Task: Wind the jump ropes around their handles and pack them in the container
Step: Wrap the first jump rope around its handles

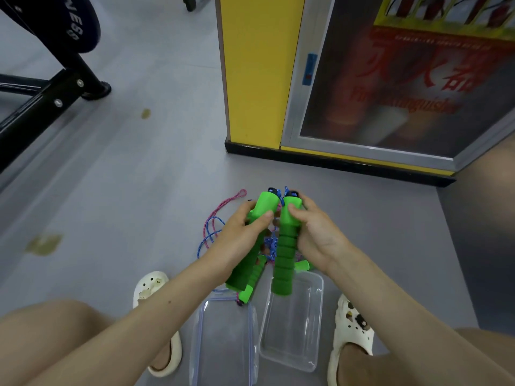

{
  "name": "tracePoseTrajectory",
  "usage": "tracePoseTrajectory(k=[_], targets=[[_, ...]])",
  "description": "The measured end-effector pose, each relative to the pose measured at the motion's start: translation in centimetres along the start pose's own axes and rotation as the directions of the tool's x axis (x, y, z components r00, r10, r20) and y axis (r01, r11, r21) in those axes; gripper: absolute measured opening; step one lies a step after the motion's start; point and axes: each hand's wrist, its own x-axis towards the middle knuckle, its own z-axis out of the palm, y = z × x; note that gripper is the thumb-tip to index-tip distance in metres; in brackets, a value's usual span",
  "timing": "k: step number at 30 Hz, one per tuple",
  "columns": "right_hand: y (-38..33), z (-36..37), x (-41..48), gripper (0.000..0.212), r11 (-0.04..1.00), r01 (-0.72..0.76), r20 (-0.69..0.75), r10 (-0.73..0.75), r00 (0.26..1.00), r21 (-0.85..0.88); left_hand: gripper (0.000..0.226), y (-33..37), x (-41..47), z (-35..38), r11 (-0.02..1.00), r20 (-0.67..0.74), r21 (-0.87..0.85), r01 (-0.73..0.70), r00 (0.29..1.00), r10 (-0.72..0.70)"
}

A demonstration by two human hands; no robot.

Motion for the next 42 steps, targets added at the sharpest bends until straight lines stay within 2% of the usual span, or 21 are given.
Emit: tracePoseTrajectory(k=[3, 7, 11, 17, 20, 25, 30, 32, 34, 35, 36, 39, 42], targets=[[0.4, 0.1, 0.4, 0.048, 0.999, -0.013, -0.004, 0.013, 1.000, 0.039, 0.018, -0.1, 0.2, 0.1, 0.999, -0.007, -0.034, 0.004, 1.000, -0.005], [0.4, 0.3, 0.7, 0.038, 1.000, 0.025, -0.002, -0.025, 1.000, 0.002, 0.020, 0.4, 0.1, -0.1, 0.990, 0.007, -0.132, 0.038, 0.999, -0.038], [0.4, 0.4, 0.7, 0.032, 1.000, 0.023, -0.013, -0.023, 1.000, 0.011, 0.025, 0.6, 0.3, -0.2, 0.973, 0.041, -0.189, 0.130, 0.991, -0.124], [0.5, 0.3, 0.7, 0.041, 1.000, -0.017, -0.023, 0.017, 1.000, 0.016, 0.033, 0.5, 0.5, -0.4, 0.957, 0.026, -0.229, 0.177, 0.984, -0.176], [0.6, 0.2, 0.7, 0.053, 0.996, -0.060, -0.055, 0.063, 0.996, 0.065, 0.027, 0.4, 0.7, -0.4, 0.972, 0.006, -0.180, 0.152, 0.988, -0.153], [0.6, 0.1, 0.7, 0.045, 0.998, -0.062, -0.031, 0.062, 0.998, 0.008, 0.024, -0.3, 0.8, 0.2, 0.989, 0.073, -0.132, 0.062, 0.996, -0.053], [0.7, 0.3, 0.2, 0.045, 1.000, 0.009, -0.062, -0.010, 0.998, -0.021, 0.025, -0.3, 0.6, 0.1, 1.000, 0.146, 0.021, 0.001, 0.989, -0.004], [0.3, 0.4, 0.0, 0.042, 0.999, 0.024, -0.061, -0.022, 0.998, 0.032, 0.037, 0.1, 0.6, -0.3, 1.000, 0.207, 0.022, 0.014, 0.978, -0.018], [-0.1, 0.4, 0.2, 0.040, 0.993, 0.028, -0.060, -0.021, 0.998, 0.112, 0.073, 0.1, 0.8, -0.8, 0.996, 0.239, 0.008, 0.085, 0.967, -0.085], [-0.2, 0.4, 0.3, 0.041, 0.992, 0.025, -0.063, -0.018, 0.998, 0.120, 0.082, 0.1, 0.8, -1.0, 0.992, 0.255, 0.017, 0.124, 0.959, -0.124], [-0.2, 0.4, 0.4, 0.042, 0.994, 0.014, -0.059, -0.007, 0.998, 0.110, 0.077, 0.0, 0.8, -1.1, 0.989, 0.286, 0.014, 0.145, 0.947, -0.143], [-0.1, 0.4, 0.4, 0.046, 0.999, -0.028, -0.044, 0.030, 0.999, 0.045, 0.037, 0.1, 0.4, -1.0, 0.981, 0.357, -0.049, 0.186, 0.921, -0.157], [-1.2, -0.1, 0.7, 0.037, 0.998, 0.034, -0.112, -0.039, 0.993, -0.050, 0.024, 0.4, 0.2, -1.5, 0.982, 0.366, -0.057, 0.182, 0.918, -0.149]])
